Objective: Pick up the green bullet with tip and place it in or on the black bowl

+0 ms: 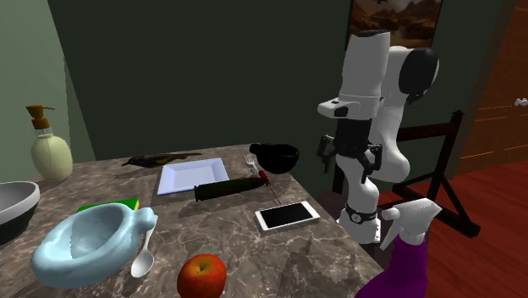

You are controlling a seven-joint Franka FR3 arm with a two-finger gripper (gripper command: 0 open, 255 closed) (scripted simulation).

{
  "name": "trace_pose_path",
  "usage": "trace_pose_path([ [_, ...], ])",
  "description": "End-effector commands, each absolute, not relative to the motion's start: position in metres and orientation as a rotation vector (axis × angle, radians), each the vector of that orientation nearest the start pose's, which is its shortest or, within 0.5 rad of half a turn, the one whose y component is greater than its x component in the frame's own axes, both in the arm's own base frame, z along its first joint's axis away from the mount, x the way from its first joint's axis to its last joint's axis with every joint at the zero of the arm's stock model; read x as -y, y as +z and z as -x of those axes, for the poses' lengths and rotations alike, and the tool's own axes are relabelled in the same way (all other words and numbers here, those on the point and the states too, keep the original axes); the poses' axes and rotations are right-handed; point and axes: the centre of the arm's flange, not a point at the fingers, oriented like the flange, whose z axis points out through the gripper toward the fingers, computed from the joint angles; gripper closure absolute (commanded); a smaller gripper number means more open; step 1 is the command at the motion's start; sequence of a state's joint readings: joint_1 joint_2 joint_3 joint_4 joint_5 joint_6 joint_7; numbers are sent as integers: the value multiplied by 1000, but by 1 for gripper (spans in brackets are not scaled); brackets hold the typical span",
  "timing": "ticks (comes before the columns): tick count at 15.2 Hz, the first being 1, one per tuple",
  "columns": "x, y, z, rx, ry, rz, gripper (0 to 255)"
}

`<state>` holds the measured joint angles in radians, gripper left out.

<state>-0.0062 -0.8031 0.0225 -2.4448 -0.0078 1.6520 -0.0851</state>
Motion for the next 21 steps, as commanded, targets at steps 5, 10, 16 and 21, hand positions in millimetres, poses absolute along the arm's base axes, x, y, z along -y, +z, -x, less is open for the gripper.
trace_pose_path([
  [5,39,558,-339,-15,-26,3148,0],
  [10,99,553,-371,-218,-39,3118,0],
  [16,175,545,-398,-458,-54,3065,0],
  [21,241,538,-412,-652,-67,3007,0],
])
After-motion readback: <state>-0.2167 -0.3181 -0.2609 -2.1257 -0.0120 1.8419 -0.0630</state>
